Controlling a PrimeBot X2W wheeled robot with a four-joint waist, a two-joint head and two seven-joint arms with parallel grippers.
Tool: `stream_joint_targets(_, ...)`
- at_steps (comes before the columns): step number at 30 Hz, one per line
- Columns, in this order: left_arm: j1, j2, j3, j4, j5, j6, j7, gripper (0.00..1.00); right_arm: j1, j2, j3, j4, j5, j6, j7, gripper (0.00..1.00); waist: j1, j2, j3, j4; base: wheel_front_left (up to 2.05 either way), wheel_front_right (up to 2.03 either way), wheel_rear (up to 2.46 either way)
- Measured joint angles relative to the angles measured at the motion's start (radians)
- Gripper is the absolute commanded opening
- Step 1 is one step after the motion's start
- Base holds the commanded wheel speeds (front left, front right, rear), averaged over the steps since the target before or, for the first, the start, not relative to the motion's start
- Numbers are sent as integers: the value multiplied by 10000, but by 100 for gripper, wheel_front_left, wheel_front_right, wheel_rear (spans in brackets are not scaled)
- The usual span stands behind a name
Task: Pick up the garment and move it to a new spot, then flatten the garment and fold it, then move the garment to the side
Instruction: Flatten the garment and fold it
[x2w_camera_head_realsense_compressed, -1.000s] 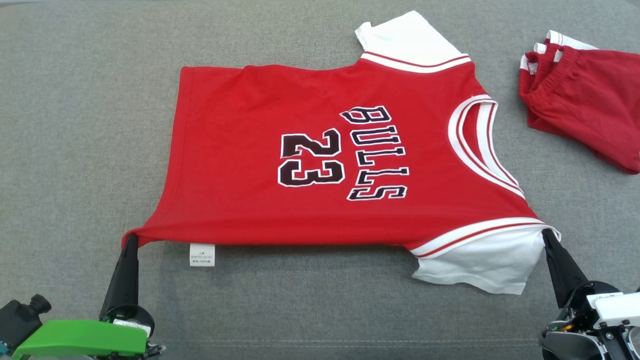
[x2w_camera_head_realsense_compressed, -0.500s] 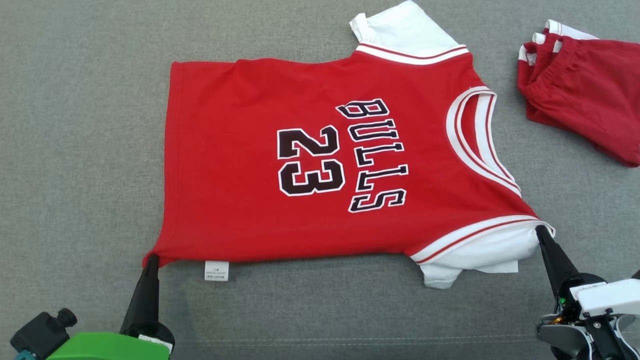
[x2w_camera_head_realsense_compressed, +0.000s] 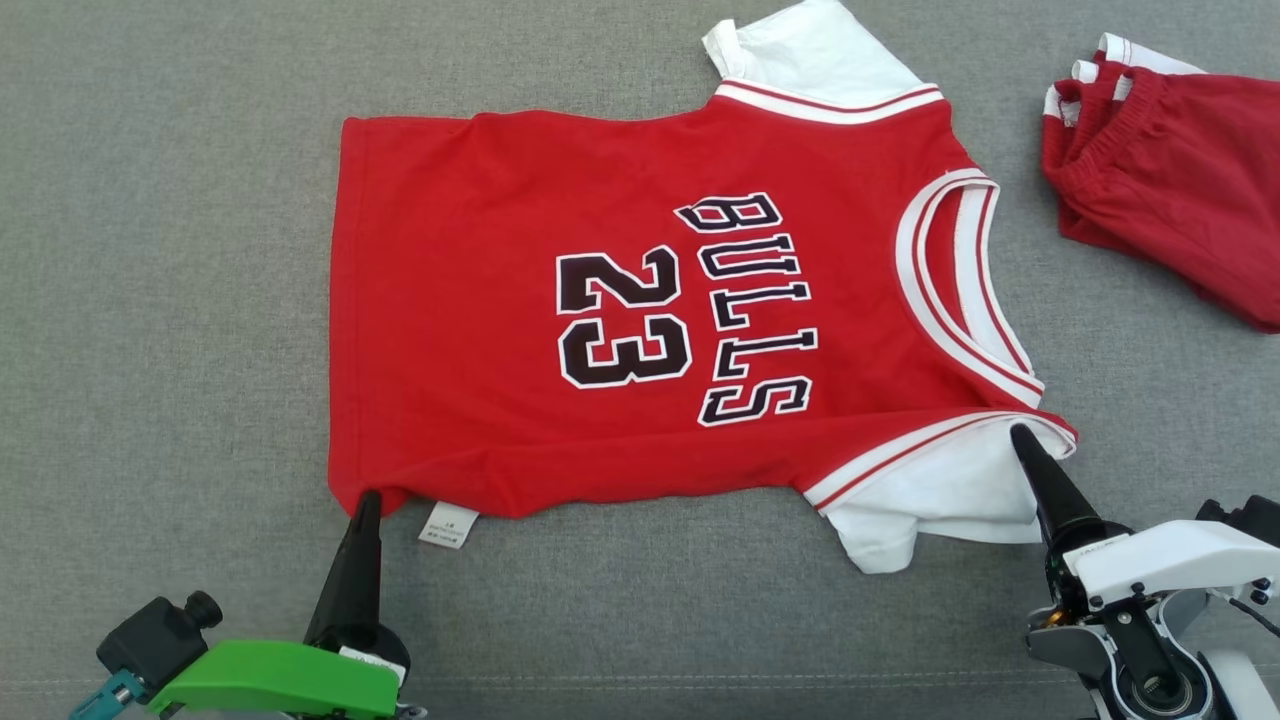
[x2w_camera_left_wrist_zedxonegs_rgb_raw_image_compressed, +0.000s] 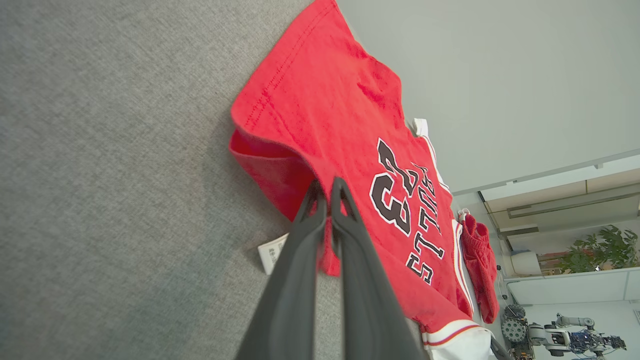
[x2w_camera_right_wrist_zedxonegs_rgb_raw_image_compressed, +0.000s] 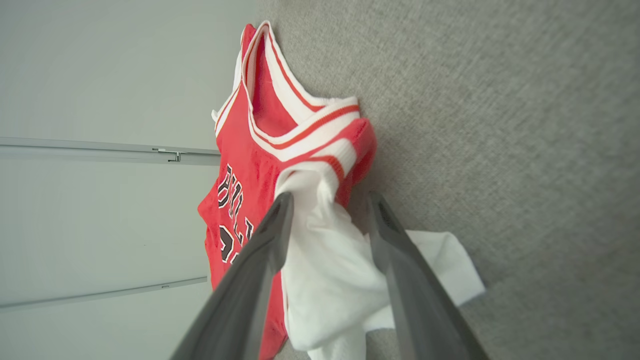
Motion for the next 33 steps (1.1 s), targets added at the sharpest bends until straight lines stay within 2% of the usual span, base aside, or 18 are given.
stream_joint_targets(18,-111,-263,-38,351,17,0,0,0,39,-36,372,328,13,109,372,100,0,0,159,-32,0,0,0)
stream_joint_targets(26,-139,-387,29,472,19,-2,0,0,322,-828,813,123,-196,681,957,100,0,0,225,-103,0,0,0)
stream_joint_targets(33,-195,-449,109,548,19,-12,-2,0,478,-1708,947,29,-721,980,1317,100,0,0,271,-144,0,0,0)
